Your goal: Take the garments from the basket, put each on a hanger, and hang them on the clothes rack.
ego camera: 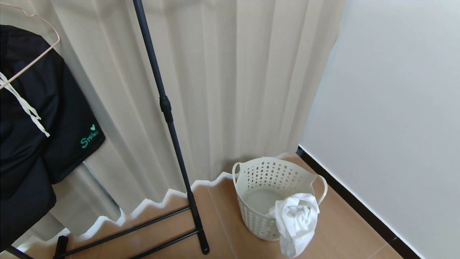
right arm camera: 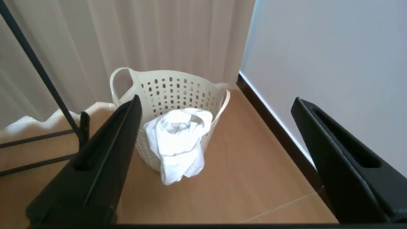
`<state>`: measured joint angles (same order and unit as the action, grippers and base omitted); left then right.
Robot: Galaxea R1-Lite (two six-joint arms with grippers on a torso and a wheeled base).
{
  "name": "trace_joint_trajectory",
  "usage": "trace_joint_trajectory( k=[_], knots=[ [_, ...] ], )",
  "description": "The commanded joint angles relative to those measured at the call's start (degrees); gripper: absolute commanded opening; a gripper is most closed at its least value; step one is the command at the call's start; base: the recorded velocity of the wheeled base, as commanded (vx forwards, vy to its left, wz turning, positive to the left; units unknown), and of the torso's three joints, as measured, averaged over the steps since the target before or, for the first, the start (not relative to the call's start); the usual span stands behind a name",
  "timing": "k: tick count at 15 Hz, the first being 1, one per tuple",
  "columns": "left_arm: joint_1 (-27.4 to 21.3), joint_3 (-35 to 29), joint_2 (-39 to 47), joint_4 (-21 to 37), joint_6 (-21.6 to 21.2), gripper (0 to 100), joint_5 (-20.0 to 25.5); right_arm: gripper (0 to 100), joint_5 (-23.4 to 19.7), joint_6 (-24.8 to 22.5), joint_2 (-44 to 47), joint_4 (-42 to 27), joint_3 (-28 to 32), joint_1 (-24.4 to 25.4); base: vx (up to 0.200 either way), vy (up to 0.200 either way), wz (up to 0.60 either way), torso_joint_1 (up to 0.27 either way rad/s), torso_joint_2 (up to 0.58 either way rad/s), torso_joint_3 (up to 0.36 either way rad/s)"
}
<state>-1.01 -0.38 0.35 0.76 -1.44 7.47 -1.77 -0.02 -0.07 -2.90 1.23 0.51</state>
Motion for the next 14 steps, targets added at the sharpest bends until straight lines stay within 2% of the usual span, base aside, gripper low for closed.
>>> trace_joint_trajectory(
  k=[1,14],
  knots=[
    [0.1,0.0,0.0,0.0,0.0,100,0.0,100,0.0,0.0,0.1,0.0,0.0,0.0,0.0,0.0,0.0,0.002,0.0,-0.188],
    [0.1,0.0,0.0,0.0,0.2,100,0.0,100,0.4,0.2,0.1,0.1,0.0,-0.1,0.0,0.0,0.0,0.002,0.0,-0.198]
  ],
)
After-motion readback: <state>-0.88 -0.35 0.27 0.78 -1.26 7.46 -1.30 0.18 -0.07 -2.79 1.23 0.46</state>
